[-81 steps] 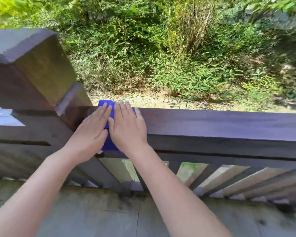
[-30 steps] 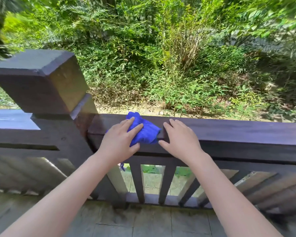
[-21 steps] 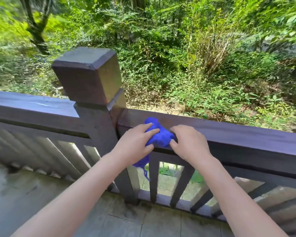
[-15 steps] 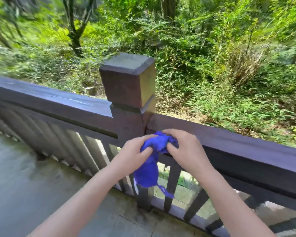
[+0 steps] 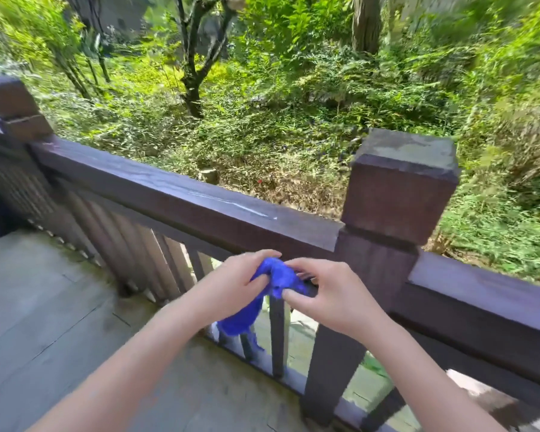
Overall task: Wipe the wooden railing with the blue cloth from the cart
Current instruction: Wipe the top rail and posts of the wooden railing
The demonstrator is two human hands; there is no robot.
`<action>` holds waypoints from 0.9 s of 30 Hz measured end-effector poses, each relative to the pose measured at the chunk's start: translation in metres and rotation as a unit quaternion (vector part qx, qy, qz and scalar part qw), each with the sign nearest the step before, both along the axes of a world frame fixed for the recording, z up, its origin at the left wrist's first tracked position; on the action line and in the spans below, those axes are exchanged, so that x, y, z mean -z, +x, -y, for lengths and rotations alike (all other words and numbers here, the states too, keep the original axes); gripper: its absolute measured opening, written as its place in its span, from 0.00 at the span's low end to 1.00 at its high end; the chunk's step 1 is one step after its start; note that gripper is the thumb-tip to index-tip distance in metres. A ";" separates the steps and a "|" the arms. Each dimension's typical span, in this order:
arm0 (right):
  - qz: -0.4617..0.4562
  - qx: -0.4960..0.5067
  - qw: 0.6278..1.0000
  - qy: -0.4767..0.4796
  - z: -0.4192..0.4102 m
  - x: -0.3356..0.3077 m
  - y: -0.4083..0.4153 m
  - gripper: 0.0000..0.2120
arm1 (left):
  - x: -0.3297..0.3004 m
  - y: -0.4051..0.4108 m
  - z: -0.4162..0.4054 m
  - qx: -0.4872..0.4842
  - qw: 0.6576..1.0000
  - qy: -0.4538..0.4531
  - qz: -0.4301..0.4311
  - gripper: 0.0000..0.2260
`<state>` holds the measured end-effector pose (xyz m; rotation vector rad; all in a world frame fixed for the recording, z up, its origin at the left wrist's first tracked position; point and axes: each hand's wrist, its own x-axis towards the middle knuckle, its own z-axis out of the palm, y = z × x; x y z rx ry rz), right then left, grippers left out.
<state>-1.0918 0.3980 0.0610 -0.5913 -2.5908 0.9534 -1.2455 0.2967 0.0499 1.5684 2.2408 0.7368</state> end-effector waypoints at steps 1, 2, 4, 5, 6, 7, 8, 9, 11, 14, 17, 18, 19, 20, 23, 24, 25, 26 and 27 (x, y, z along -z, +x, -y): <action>-0.005 0.011 1.000 -0.007 0.005 -0.001 -0.016 0.17 | -0.003 -0.017 0.001 0.012 1.000 -0.005 -0.014 0.19; -0.013 0.025 1.000 -0.014 0.010 -0.002 -0.031 0.17 | -0.006 -0.033 0.001 0.026 0.999 -0.008 -0.022 0.20; -0.029 0.058 0.998 -0.024 0.017 -0.004 -0.060 0.15 | -0.012 -0.064 0.001 0.061 0.997 -0.009 -0.038 0.20; -0.034 0.074 0.996 -0.019 0.019 -0.006 -0.073 0.13 | -0.016 -0.077 0.002 0.083 0.995 -0.007 -0.047 0.20; -0.037 0.088 0.995 -0.010 0.020 -0.007 -0.084 0.10 | -0.020 -0.089 0.003 0.106 0.993 -0.001 -0.054 0.20; -0.038 0.100 0.994 -0.002 0.021 -0.009 -0.094 0.09 | -0.024 -0.100 0.004 0.128 0.990 0.011 -0.055 0.19; -0.040 0.110 0.993 0.003 0.021 -0.012 -0.102 0.09 | -0.027 -0.111 0.005 0.143 0.988 0.025 -0.046 0.19; -0.040 0.120 0.992 0.004 0.022 -0.014 -0.108 0.09 | -0.029 -0.121 0.005 0.149 0.988 0.036 -0.023 0.20; -0.033 0.141 0.989 0.008 0.022 -0.018 -0.117 0.09 | -0.030 -0.140 0.007 0.142 0.988 0.039 0.049 0.20; -0.032 0.164 0.986 0.018 0.021 -0.022 -0.123 0.09 | -0.024 -0.158 0.006 0.133 0.986 0.036 0.091 0.16; -0.032 0.185 0.982 0.024 0.020 -0.023 -0.122 0.08 | -0.014 -0.158 -0.002 0.128 0.986 0.051 0.095 0.12; -0.030 0.194 0.980 0.027 0.019 -0.023 -0.119 0.07 | -0.013 -0.156 -0.007 0.130 0.985 0.056 0.101 0.11; -0.027 0.205 0.978 0.031 0.016 -0.022 -0.116 0.07 | -0.012 -0.154 -0.013 0.134 0.984 0.063 0.104 0.10; -0.027 0.214 0.976 0.035 0.011 -0.023 -0.113 0.06 | -0.014 -0.152 -0.019 0.139 0.982 0.070 0.105 0.10; -0.040 0.241 0.969 0.034 -0.010 -0.030 -0.106 0.04 | -0.027 -0.151 -0.041 0.145 0.980 0.070 0.114 0.09; -0.044 0.256 0.965 0.035 -0.019 -0.033 -0.104 0.04 | -0.031 -0.152 -0.050 0.146 0.980 0.063 0.117 0.08; -0.047 0.272 0.960 0.037 -0.028 -0.036 -0.103 0.05 | -0.034 -0.153 -0.059 0.149 0.980 0.053 0.122 0.07; -0.049 0.288 0.955 0.042 -0.038 -0.038 -0.104 0.06 | -0.037 -0.152 -0.069 0.152 0.979 0.042 0.126 0.07; -0.046 0.304 0.950 0.050 -0.048 -0.040 -0.106 0.06 | -0.039 -0.152 -0.079 0.155 0.980 0.031 0.119 0.07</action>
